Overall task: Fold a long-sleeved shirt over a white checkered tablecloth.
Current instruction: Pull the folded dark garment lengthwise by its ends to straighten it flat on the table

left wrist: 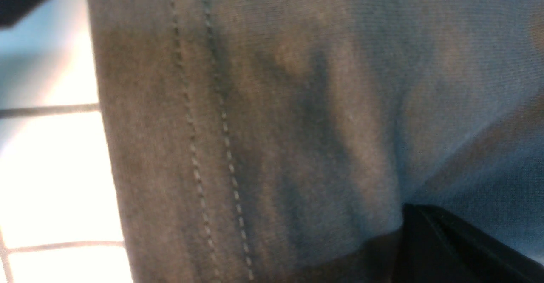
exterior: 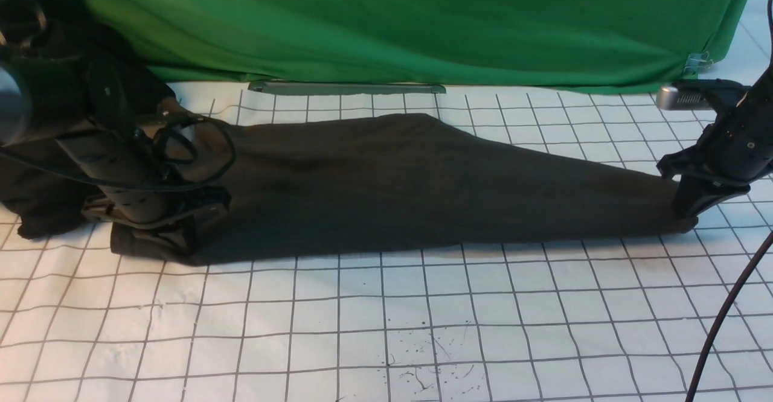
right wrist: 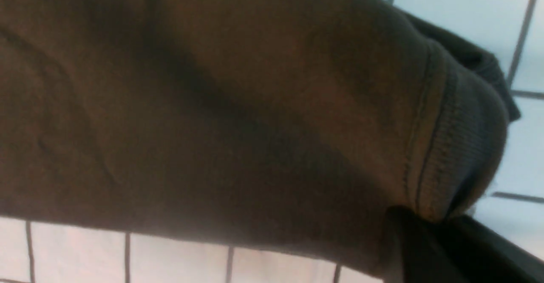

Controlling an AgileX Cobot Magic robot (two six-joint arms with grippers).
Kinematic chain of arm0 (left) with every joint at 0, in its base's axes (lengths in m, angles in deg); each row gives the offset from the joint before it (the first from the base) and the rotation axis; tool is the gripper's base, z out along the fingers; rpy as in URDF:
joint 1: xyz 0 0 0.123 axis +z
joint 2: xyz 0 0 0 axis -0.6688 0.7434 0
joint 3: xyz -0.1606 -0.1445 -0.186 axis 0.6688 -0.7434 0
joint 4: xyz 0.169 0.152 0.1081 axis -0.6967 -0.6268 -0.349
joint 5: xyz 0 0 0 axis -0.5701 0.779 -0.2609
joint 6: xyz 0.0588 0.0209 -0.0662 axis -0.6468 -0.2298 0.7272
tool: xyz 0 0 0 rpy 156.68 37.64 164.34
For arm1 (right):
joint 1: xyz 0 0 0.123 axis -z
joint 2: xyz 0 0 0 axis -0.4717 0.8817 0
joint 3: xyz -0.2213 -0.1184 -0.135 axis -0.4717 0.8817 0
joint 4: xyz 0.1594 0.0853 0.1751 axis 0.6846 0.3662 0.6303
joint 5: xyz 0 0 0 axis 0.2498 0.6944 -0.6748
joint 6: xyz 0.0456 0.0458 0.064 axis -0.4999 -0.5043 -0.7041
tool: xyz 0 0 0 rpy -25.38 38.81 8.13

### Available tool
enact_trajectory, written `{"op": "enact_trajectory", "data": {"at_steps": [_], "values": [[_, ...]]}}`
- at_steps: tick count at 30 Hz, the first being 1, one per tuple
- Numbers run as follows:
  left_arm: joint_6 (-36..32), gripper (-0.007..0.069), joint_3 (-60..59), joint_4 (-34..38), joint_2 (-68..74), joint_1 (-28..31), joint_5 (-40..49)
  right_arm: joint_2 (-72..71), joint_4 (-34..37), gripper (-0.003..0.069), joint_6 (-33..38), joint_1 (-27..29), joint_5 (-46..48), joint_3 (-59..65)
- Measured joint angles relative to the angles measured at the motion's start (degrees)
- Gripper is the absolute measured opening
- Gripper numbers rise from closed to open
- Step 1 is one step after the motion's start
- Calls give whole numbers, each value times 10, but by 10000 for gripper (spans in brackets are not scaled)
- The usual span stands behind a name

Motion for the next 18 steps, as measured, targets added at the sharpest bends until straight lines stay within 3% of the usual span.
{"op": "enact_trajectory", "data": {"at_steps": [6, 10, 13, 14, 15, 17, 18], "values": [[-1, -4, 0, -1, 0, 0, 0, 1, -18, 41, -3, 10, 6, -5], [-1, -4, 0, -1, 0, 0, 1, 1, -23, 79, -4, 10, 2, -5], [-1, -4, -2, -3, -6, 0, 5, 2, -35, 273, -31, 10, 15, -27], [-1, -4, -3, -5, -7, 0, 5, 2, -36, 287, -31, 10, 17, -29], [-1, -4, -6, -11, -13, 1, 12, 2, -42, 401, -53, 10, 36, -49], [-1, -4, -11, -25, -25, 3, 21, 2, -49, 529, -82, 10, 57, -75], [-1, -4, -11, -27, -26, 3, 22, 2, -49, 538, -83, 10, 60, -80]]}}
